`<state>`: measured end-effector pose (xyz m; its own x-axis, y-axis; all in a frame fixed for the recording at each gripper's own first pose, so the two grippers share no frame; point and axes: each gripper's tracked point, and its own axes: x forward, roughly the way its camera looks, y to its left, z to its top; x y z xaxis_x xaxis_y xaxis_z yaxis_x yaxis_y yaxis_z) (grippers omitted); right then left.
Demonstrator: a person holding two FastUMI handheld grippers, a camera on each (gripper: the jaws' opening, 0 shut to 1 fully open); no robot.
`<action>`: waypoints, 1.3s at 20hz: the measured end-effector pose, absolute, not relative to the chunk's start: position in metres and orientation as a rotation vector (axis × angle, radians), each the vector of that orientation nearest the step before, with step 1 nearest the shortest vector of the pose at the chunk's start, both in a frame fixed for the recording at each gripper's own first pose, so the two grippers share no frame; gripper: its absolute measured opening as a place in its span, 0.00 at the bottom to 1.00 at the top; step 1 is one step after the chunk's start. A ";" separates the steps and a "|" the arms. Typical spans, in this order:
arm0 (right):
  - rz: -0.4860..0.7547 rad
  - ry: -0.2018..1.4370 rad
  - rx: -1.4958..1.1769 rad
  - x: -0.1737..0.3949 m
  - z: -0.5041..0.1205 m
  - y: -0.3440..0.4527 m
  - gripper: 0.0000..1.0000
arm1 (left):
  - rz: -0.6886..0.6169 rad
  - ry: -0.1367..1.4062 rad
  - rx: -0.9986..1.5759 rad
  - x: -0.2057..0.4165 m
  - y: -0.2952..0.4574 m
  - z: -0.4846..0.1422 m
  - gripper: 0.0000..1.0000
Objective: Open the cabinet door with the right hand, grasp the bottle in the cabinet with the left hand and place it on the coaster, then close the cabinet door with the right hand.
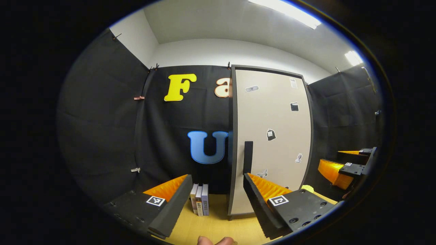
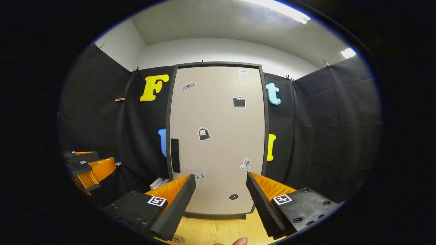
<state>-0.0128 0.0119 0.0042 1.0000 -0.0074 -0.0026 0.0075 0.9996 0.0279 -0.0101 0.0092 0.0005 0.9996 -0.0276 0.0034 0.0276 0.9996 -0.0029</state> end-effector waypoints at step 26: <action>0.138 0.042 0.131 0.193 -0.039 0.172 0.97 | 0.069 0.069 -0.005 -0.007 0.083 -0.053 0.95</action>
